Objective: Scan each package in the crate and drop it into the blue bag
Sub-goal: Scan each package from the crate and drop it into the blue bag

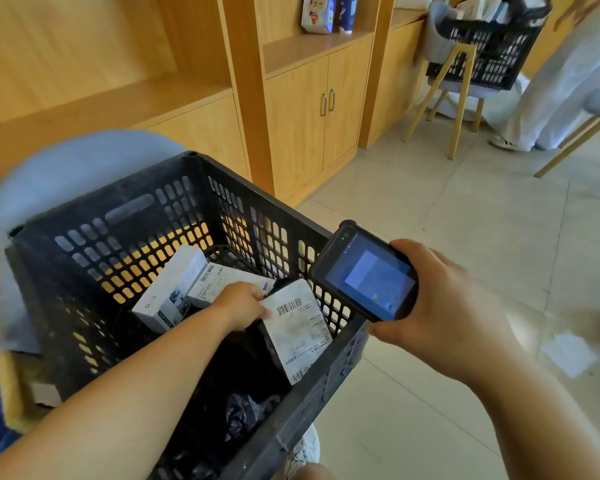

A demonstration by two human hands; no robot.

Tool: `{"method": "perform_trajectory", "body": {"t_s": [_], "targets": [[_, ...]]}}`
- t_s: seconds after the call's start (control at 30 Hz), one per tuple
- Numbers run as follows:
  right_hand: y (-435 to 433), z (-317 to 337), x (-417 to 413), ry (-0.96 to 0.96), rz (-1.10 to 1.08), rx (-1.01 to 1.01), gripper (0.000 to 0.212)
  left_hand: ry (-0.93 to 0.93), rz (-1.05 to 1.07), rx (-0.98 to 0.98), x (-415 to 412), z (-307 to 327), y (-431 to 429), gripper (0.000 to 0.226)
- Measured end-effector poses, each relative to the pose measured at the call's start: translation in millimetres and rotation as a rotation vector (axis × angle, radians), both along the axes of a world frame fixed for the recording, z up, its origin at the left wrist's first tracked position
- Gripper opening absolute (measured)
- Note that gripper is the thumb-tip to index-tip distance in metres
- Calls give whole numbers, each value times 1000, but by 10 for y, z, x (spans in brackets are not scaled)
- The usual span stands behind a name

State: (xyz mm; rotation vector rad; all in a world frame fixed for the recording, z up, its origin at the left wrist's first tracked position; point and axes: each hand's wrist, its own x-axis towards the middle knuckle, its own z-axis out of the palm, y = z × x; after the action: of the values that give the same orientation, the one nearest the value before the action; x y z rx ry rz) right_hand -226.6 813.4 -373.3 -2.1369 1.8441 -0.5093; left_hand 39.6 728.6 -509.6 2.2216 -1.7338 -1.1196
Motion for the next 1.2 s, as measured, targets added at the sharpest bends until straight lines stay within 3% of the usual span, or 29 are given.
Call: {"method": "perform_trajectory", "body": {"t_s": [0.07, 0.37, 0.57, 0.73, 0.93, 1.2], "targets": [[62, 41, 12, 3, 0, -16, 87, 54, 48, -71, 13, 159, 79, 8], [485, 219, 129, -66, 21, -52, 87, 198, 295, -485, 303, 928, 784, 20], [720, 381, 276, -22, 74, -57, 90, 220, 398, -699, 409, 1299, 1338, 37], [892, 501, 431, 94, 171, -70, 93, 136, 405, -913, 538, 1454, 1686, 41], [1011, 636, 529, 187, 241, -116, 92, 55, 477, -986, 664, 1542, 1923, 33], [1107, 752, 570, 227, 272, -130, 91, 83, 524, -1046, 650, 1611, 2060, 44]]}}
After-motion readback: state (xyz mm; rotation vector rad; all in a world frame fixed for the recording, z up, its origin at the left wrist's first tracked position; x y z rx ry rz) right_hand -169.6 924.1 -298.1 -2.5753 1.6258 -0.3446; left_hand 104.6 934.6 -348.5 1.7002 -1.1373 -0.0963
